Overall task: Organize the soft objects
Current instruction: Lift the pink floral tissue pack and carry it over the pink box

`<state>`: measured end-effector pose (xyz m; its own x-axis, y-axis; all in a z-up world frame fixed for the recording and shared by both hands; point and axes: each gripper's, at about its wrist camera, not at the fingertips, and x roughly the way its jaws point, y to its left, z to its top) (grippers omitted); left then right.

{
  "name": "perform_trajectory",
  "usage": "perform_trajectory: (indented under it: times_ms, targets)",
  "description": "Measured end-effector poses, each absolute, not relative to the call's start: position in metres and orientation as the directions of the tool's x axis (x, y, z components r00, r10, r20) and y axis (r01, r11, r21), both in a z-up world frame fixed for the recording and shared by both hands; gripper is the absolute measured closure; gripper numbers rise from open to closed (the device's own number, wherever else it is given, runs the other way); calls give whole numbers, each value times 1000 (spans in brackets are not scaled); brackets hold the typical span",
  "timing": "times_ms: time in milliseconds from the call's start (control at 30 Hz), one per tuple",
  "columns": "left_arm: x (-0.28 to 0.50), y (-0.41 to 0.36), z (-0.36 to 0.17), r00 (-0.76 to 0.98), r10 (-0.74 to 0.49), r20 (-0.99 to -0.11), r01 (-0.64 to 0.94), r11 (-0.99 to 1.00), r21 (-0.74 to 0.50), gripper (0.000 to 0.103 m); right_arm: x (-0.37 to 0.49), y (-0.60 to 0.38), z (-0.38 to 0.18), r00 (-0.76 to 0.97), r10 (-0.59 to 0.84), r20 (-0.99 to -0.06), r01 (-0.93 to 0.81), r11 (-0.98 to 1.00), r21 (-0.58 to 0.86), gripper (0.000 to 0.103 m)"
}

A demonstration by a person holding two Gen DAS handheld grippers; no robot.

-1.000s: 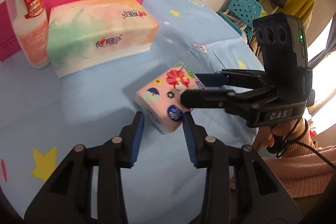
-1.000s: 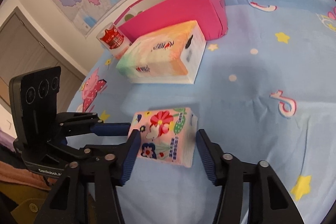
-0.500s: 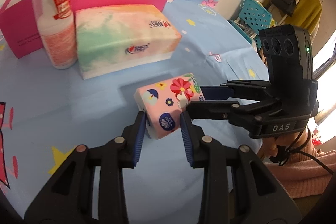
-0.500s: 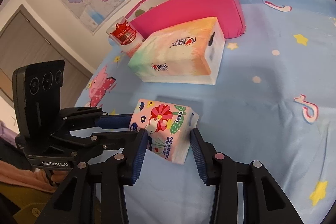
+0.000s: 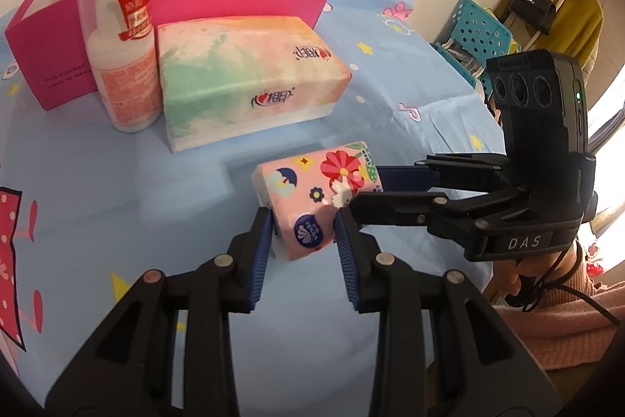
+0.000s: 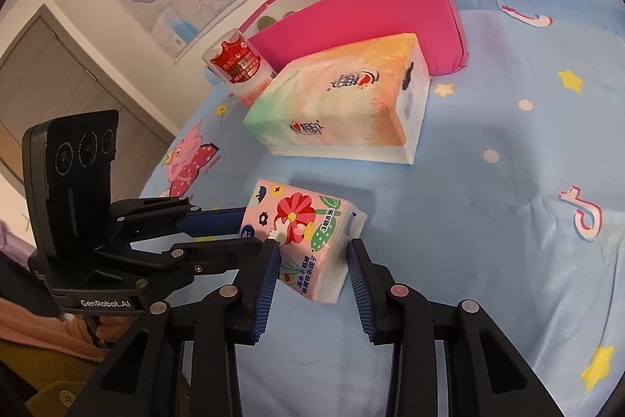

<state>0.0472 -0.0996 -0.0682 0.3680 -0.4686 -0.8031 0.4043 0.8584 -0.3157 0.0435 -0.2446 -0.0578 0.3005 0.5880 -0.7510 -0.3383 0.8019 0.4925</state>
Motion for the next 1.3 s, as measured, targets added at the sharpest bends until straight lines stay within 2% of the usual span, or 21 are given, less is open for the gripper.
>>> perform_trajectory:
  times_ms: [767,1300]
  targets:
    - [67,-82,3,518,-467,-717,420,869,-262,67,73,-228,5,416,608,-676,-464,781,417,67]
    - [99,-86,25,576,-434,-693,425,883,-200,67,102,-227,26,459,616,-640,-496,776,390,67]
